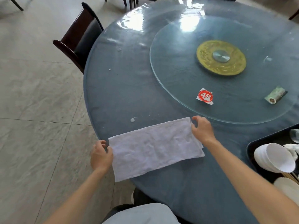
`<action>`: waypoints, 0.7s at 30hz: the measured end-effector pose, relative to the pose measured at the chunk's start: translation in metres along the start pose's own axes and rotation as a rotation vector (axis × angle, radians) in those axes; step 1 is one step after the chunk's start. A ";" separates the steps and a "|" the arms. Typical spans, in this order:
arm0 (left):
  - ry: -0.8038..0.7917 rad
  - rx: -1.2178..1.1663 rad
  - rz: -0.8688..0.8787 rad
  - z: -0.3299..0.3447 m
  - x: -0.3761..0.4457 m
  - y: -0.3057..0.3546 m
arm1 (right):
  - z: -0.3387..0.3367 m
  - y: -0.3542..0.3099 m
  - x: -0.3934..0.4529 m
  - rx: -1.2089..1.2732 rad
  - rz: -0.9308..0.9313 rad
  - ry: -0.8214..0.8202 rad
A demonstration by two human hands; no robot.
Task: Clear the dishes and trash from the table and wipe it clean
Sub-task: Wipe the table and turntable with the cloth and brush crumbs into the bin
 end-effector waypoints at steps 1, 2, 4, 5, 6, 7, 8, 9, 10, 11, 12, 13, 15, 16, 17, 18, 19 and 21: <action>0.020 0.015 0.105 0.003 -0.009 0.004 | 0.011 -0.002 -0.015 -0.033 -0.090 -0.016; 0.016 0.014 0.235 0.008 -0.023 0.010 | 0.023 -0.004 -0.031 -0.059 -0.197 -0.050; -0.021 0.030 0.511 0.022 -0.055 0.023 | 0.043 -0.005 -0.058 -0.125 -0.414 -0.112; -0.058 0.058 0.601 0.031 -0.069 0.029 | 0.051 -0.005 -0.067 -0.153 -0.500 -0.127; -0.119 0.092 0.656 0.042 -0.080 0.033 | 0.058 -0.004 -0.073 -0.170 -0.564 -0.133; -0.181 0.132 0.690 0.053 -0.090 0.036 | 0.063 -0.003 -0.076 -0.169 -0.613 -0.141; -0.233 0.171 0.710 0.064 -0.096 0.038 | 0.066 -0.003 -0.077 -0.176 -0.648 -0.158; -0.254 0.203 0.730 0.072 -0.101 0.037 | 0.071 -0.002 -0.078 -0.198 -0.685 -0.182; -0.261 0.230 0.750 0.079 -0.103 0.037 | 0.075 -0.001 -0.078 -0.230 -0.730 -0.206; -0.260 0.249 0.769 0.084 -0.104 0.035 | 0.080 0.001 -0.080 -0.252 -0.782 -0.216; -0.251 0.258 0.787 0.088 -0.104 0.032 | 0.083 0.003 -0.082 -0.267 -0.836 -0.212; -0.236 0.261 0.811 0.089 -0.105 0.029 | 0.087 0.006 -0.085 -0.289 -0.880 -0.209; -0.201 0.263 0.849 0.089 -0.106 0.026 | 0.092 0.011 -0.088 -0.315 -0.927 -0.196; -0.174 0.268 0.856 0.089 -0.106 0.026 | 0.093 0.013 -0.088 -0.313 -0.937 -0.183; -0.150 0.276 0.854 0.089 -0.105 0.027 | 0.095 0.012 -0.085 -0.313 -0.943 -0.169; -0.135 0.287 0.847 0.090 -0.103 0.027 | 0.096 0.010 -0.083 -0.318 -0.946 -0.160; -0.123 0.294 0.839 0.089 -0.102 0.028 | 0.097 0.008 -0.081 -0.325 -0.948 -0.157; -0.107 0.299 0.830 0.089 -0.099 0.027 | 0.098 0.003 -0.077 -0.336 -0.954 -0.155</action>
Point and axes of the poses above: each hand's wrist, its own x-axis towards the middle knuckle, its own z-axis out of the palm, y = z × x, the point moved 3 cm from there along x, towards the middle knuckle, and after that the axes turned 15 degrees about y, right-handed, at the moved point
